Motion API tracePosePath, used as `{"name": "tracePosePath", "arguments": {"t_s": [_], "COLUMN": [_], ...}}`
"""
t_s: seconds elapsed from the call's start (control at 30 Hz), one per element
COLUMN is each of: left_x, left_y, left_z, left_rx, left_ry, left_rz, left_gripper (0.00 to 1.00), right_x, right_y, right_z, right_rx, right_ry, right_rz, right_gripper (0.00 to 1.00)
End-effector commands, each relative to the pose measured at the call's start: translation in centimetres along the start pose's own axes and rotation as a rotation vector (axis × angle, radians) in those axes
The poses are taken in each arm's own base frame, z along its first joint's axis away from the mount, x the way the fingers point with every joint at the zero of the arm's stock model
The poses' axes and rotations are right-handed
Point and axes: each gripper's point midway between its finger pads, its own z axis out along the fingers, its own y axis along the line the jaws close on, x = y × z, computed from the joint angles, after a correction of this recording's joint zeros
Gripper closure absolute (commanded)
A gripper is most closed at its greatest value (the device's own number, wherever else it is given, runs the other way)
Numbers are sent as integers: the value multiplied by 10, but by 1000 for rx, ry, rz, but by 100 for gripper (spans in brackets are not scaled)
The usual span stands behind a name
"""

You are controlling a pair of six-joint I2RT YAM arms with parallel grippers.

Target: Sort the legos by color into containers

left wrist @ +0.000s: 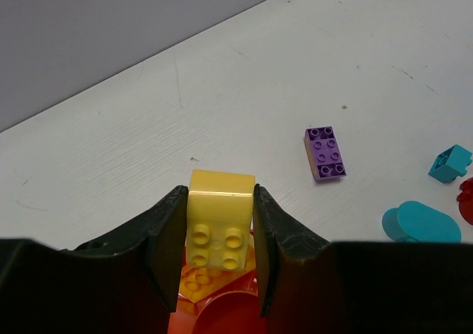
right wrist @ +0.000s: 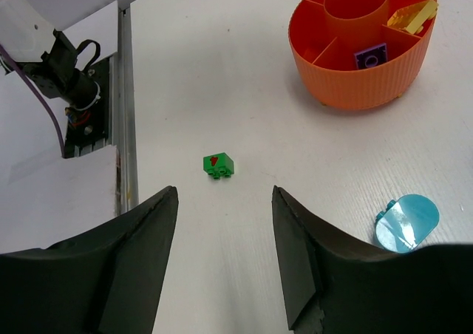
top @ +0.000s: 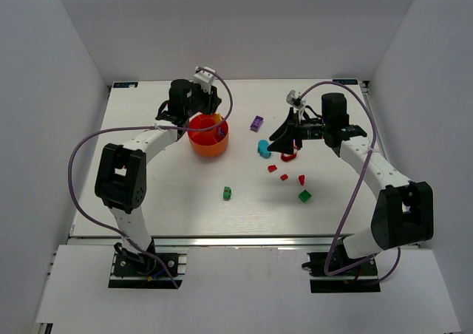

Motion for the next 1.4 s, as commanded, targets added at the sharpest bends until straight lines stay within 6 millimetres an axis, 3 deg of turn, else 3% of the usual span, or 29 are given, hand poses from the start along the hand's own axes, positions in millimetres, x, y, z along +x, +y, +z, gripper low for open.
{"name": "tracePosePath", "arguments": {"t_s": [0.0, 0.7, 0.9, 1.27, 1.3, 1.37], "left_x": [-9, 16, 22, 19, 19, 19], "left_y": [-4, -6, -6, -4, -5, -5], "left_z": [-3, -1, -3, 0, 0, 1], "left_rx": [31, 56, 50, 48, 54, 54], "left_ry": [-23, 33, 54, 62, 64, 64], "left_rz": [-4, -35, -43, -45, -46, -46], "left_gripper": [81, 74, 56, 46, 40, 39], "right_x": [-2, -4, -5, -5, -5, -4], "right_y": [0, -1, -1, -1, -1, -1], "right_z": [0, -4, -5, -6, -6, -6], "right_rx": [-3, 4, 6, 4, 2, 2], "right_ry": [-3, -9, -11, -12, -13, -12], "right_rz": [-23, -32, -35, -32, -35, -30], "right_gripper": [40, 39, 38, 37, 36, 36]}}
